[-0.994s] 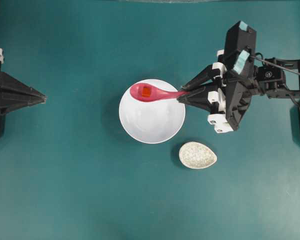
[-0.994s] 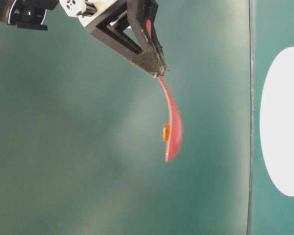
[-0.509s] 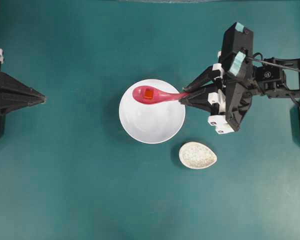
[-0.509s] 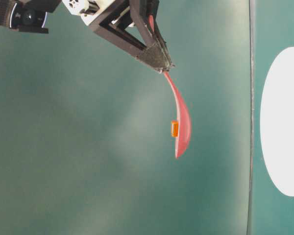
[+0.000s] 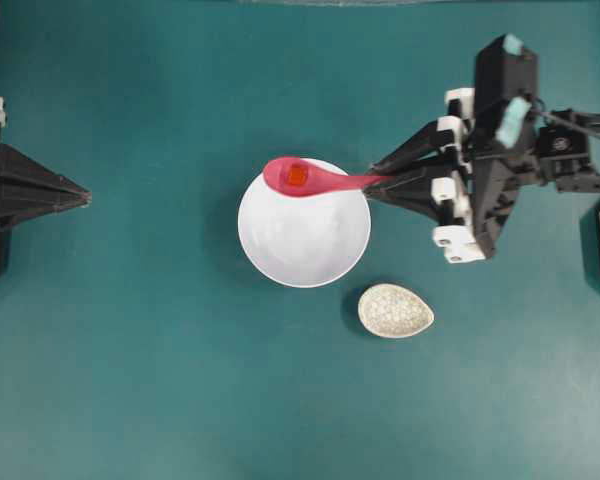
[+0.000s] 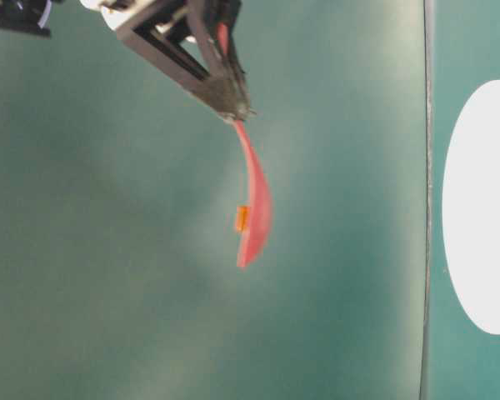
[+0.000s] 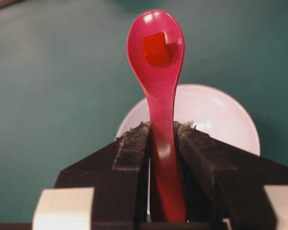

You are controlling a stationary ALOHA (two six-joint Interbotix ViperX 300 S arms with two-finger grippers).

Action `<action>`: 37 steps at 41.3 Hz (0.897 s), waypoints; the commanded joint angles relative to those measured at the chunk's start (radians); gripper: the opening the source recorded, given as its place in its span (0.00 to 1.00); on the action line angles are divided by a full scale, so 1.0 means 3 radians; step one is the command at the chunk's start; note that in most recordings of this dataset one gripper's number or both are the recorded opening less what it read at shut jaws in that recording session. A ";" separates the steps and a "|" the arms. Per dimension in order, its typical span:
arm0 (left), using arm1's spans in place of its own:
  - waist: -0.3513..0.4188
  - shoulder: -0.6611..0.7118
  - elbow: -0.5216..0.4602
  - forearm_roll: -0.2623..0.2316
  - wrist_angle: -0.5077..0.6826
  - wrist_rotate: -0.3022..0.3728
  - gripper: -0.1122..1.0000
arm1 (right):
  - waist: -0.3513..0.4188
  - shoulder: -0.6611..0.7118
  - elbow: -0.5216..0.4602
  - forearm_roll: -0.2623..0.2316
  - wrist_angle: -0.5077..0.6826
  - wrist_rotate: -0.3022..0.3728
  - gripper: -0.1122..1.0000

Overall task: Grip the spoon and scoop the red block from the bowl with right arm.
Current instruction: 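Hold the spoon with the red cube raised above the bowl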

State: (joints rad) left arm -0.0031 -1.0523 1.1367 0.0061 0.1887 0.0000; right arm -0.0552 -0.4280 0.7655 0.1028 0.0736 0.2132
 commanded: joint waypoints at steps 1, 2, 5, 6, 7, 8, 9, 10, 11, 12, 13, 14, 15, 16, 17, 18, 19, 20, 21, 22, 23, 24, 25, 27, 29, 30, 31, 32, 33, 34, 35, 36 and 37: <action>-0.0005 0.0010 -0.0102 0.0005 -0.0010 0.0005 0.10 | 0.0010 -0.0153 0.0015 -0.0010 -0.0056 -0.0005 0.32; -0.0005 0.0010 -0.0102 0.0005 -0.0010 0.0005 0.10 | 0.0010 -0.0174 0.0031 -0.0010 -0.0056 -0.0005 0.31; -0.0005 0.0010 -0.0102 0.0005 -0.0010 0.0005 0.10 | 0.0010 -0.0256 0.0061 -0.0015 -0.0046 -0.0005 0.32; -0.0005 0.0010 -0.0102 0.0005 -0.0010 0.0005 0.10 | 0.0010 -0.0286 0.0077 -0.0010 -0.0041 -0.0005 0.31; -0.0005 0.0010 -0.0102 0.0010 -0.0015 0.0005 0.10 | 0.0010 -0.0302 0.0087 -0.0010 -0.0041 -0.0005 0.32; -0.0005 0.0010 -0.0102 0.0010 -0.0010 0.0005 0.10 | 0.0010 -0.0327 0.0097 -0.0010 -0.0036 -0.0005 0.32; -0.0005 0.0010 -0.0102 0.0005 -0.0010 0.0005 0.10 | 0.0010 -0.0343 0.0102 -0.0010 -0.0036 -0.0005 0.31; -0.0005 0.0015 -0.0102 0.0005 -0.0010 0.0005 0.10 | 0.0005 -0.0353 0.0107 -0.0010 -0.0036 0.0000 0.32; -0.0005 0.0015 -0.0102 0.0005 -0.0010 0.0005 0.10 | 0.0010 -0.0368 0.0118 -0.0015 -0.0036 0.0005 0.32; -0.0005 0.0010 -0.0102 0.0005 -0.0010 0.0005 0.10 | 0.0010 -0.0373 0.0123 -0.0010 -0.0036 0.0005 0.32; -0.0005 0.0010 -0.0102 0.0010 -0.0010 0.0005 0.10 | 0.0010 -0.0378 0.0123 -0.0010 -0.0031 0.0005 0.32; -0.0005 0.0010 -0.0102 0.0005 -0.0010 0.0005 0.10 | 0.0015 -0.0378 0.0118 -0.0010 -0.0026 0.0005 0.32; -0.0005 0.0015 -0.0102 0.0005 -0.0010 0.0005 0.10 | 0.0015 -0.0373 0.0118 -0.0010 -0.0026 0.0010 0.32; -0.0005 0.0010 -0.0102 0.0005 -0.0010 0.0005 0.10 | 0.0020 -0.0368 0.0118 -0.0010 -0.0020 0.0010 0.31; -0.0005 0.0015 -0.0102 0.0005 -0.0010 0.0005 0.10 | 0.0031 -0.0363 0.0112 -0.0010 -0.0010 0.0010 0.32; -0.0005 0.0015 -0.0102 0.0005 -0.0015 0.0005 0.10 | 0.0036 -0.0353 0.0107 -0.0010 0.0000 0.0010 0.32; -0.0005 0.0010 -0.0102 0.0005 -0.0010 0.0005 0.10 | 0.0041 -0.0337 0.0102 -0.0010 0.0015 0.0010 0.31; -0.0005 0.0015 -0.0102 0.0005 -0.0010 0.0005 0.10 | 0.0051 -0.0322 0.0097 -0.0010 0.0026 0.0010 0.31; -0.0005 0.0010 -0.0102 0.0010 -0.0015 0.0005 0.10 | 0.0061 -0.0307 0.0092 -0.0010 0.0036 0.0010 0.31; -0.0005 0.0015 -0.0102 0.0005 -0.0015 0.0000 0.10 | 0.0066 -0.0297 0.0087 -0.0010 0.0046 0.0010 0.32; -0.0005 0.0015 -0.0102 0.0010 -0.0010 0.0005 0.10 | 0.0077 -0.0276 0.0082 -0.0010 0.0056 0.0010 0.32; -0.0005 0.0015 -0.0102 0.0005 -0.0010 0.0000 0.10 | 0.0077 -0.0271 0.0077 -0.0010 0.0056 0.0010 0.32; -0.0005 0.0015 -0.0102 0.0010 -0.0010 0.0000 0.10 | 0.0082 -0.0251 0.0066 -0.0010 0.0056 0.0010 0.32; -0.0005 0.0015 -0.0102 0.0005 -0.0010 0.0000 0.10 | 0.0082 -0.0230 0.0056 -0.0010 0.0056 0.0010 0.32; -0.0005 0.0015 -0.0102 0.0010 -0.0010 0.0000 0.10 | 0.0082 -0.0210 0.0051 -0.0010 0.0061 0.0010 0.32; -0.0005 0.0015 -0.0102 0.0010 -0.0010 0.0000 0.10 | 0.0082 -0.0205 0.0046 -0.0010 0.0056 0.0010 0.32; -0.0005 0.0015 -0.0102 0.0005 -0.0010 -0.0005 0.10 | 0.0082 -0.0189 0.0036 -0.0010 0.0056 0.0010 0.32; -0.0005 0.0015 -0.0102 0.0005 -0.0010 -0.0005 0.10 | 0.0082 -0.0184 0.0036 -0.0010 0.0056 0.0010 0.32; -0.0005 0.0015 -0.0102 0.0005 -0.0010 -0.0005 0.10 | 0.0082 -0.0179 0.0036 -0.0010 0.0056 0.0010 0.32; -0.0005 0.0015 -0.0102 0.0005 -0.0010 -0.0005 0.10 | 0.0082 -0.0169 0.0031 -0.0015 0.0061 0.0010 0.31; -0.0005 0.0015 -0.0102 0.0005 -0.0010 -0.0010 0.10 | 0.0082 -0.0169 0.0031 -0.0010 0.0056 0.0010 0.31; -0.0005 0.0015 -0.0102 0.0005 -0.0010 -0.0010 0.10 | 0.0082 -0.0159 0.0026 -0.0010 0.0056 0.0010 0.32; -0.0005 0.0015 -0.0102 0.0005 -0.0010 -0.0005 0.10 | 0.0082 -0.0159 0.0026 -0.0010 0.0061 0.0010 0.31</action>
State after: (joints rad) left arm -0.0031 -1.0523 1.1367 0.0061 0.1902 0.0000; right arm -0.0353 -0.4755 0.8023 0.1012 0.0951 0.2148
